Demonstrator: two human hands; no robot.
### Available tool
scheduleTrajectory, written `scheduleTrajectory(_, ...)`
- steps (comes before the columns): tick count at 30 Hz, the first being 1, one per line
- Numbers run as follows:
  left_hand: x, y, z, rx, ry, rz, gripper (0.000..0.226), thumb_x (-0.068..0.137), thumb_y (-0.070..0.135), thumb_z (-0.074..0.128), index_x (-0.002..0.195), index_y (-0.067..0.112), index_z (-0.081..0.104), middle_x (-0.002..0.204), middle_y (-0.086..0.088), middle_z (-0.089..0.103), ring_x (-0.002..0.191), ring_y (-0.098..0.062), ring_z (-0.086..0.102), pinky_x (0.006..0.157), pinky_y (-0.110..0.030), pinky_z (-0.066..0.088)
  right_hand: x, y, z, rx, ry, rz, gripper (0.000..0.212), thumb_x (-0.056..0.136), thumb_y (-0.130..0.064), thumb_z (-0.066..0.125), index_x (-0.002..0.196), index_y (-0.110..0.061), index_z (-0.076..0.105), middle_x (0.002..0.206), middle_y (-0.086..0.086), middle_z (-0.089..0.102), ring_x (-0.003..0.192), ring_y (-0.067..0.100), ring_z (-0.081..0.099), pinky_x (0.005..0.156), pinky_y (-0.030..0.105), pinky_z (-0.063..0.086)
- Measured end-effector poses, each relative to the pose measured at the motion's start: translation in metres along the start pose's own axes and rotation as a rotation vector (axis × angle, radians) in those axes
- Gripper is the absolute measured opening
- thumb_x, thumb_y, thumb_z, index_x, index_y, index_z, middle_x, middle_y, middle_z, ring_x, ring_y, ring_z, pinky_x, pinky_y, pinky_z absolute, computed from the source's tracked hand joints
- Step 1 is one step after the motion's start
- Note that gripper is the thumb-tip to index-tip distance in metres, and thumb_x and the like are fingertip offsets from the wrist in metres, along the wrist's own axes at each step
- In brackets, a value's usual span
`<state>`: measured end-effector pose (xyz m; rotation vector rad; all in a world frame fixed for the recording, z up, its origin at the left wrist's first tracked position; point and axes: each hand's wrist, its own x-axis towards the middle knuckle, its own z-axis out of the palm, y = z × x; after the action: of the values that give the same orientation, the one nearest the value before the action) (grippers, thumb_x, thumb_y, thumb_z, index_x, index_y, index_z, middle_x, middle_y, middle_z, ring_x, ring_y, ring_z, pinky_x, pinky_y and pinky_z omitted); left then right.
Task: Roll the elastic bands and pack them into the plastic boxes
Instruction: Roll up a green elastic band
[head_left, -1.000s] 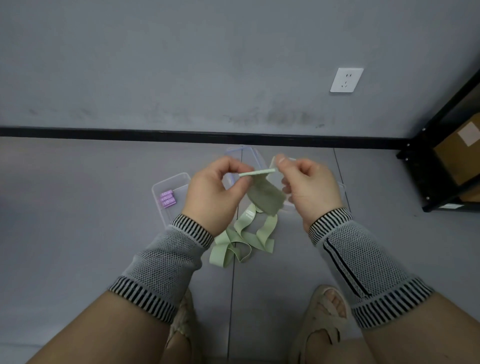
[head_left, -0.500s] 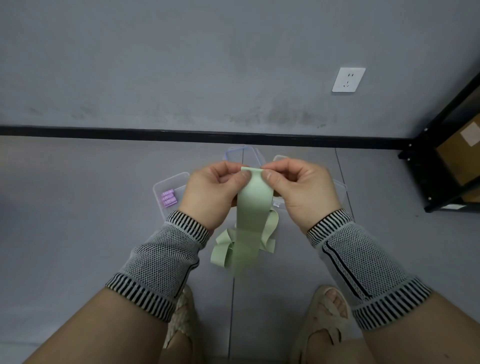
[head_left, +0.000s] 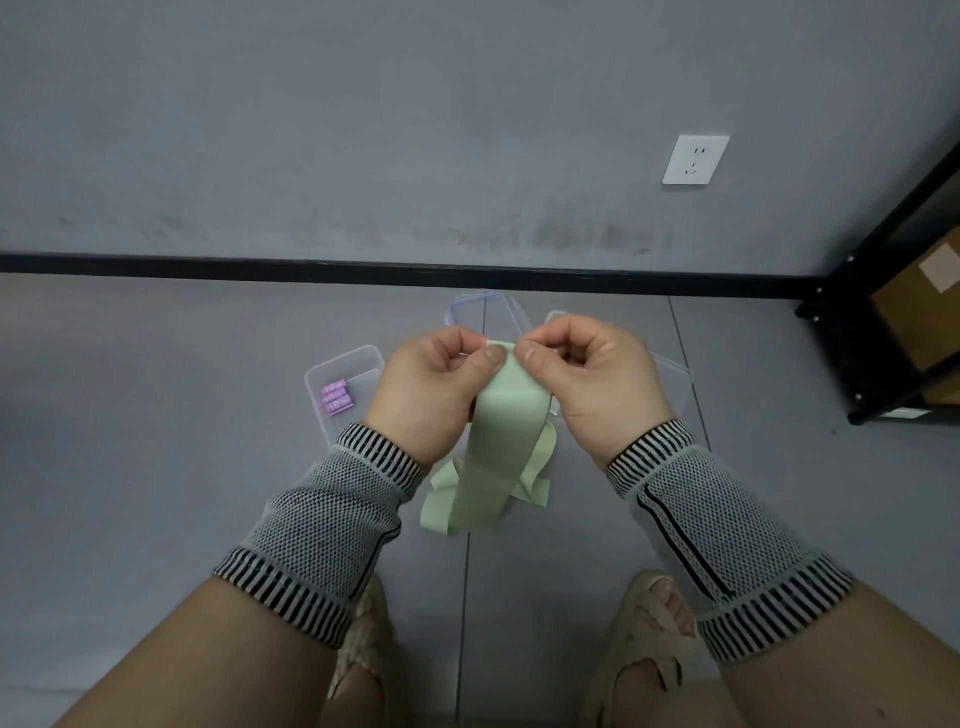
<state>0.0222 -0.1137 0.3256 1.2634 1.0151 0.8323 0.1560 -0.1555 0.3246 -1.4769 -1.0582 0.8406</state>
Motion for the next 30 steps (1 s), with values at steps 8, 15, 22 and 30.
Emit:
scheduleTrajectory(8,-0.0013,0.0034,-0.0007,-0.063,-0.053,-0.065,0.012,0.089,0.006,0.059,0.077,0.008,0.059,0.062,-0.005,0.065,0.057,-0.016,0.062,0.056,-0.027,0.054,-0.0012,0.0023,-0.0009,-0.010,-0.038,-0.043,0.013,0.083,-0.007,0.069,0.073,-0.016,0.068,0.070,0.004,0.064,0.066,0.013,0.059,0.063,0.028,0.053)
scheduleTrajectory(15,-0.0003,0.0036,-0.0039,-0.042,-0.008,-0.058,0.015,0.087,0.006,0.060,0.074,0.012,0.057,0.066,-0.007,0.062,0.062,-0.019,0.060,0.060,-0.031,0.051,-0.0017,0.0012,0.0007,0.038,-0.043,-0.039,0.012,0.083,-0.006,0.068,0.078,-0.017,0.070,0.075,0.003,0.069,0.072,0.011,0.063,0.071,0.024,0.056)
scheduleTrajectory(22,0.0014,0.0019,-0.0047,-0.002,0.026,-0.076,0.008,0.067,0.020,0.066,0.069,0.014,0.063,0.060,-0.002,0.063,0.057,-0.016,0.057,0.054,-0.024,0.048,-0.0019,0.0015,0.0014,-0.042,-0.091,-0.092,0.017,0.083,-0.004,0.067,0.075,-0.019,0.067,0.071,0.002,0.064,0.067,0.014,0.058,0.067,0.028,0.053)
scheduleTrajectory(30,-0.0027,0.0083,-0.0065,-0.141,-0.051,-0.186,0.019,0.089,0.009,0.059,0.071,0.005,0.059,0.060,-0.006,0.062,0.054,-0.014,0.059,0.053,-0.023,0.052,-0.0038,0.0033,-0.0030,-0.305,-0.137,-0.308,0.008,0.083,-0.009,0.066,0.077,-0.014,0.067,0.073,0.003,0.065,0.064,0.023,0.057,0.065,0.039,0.050)
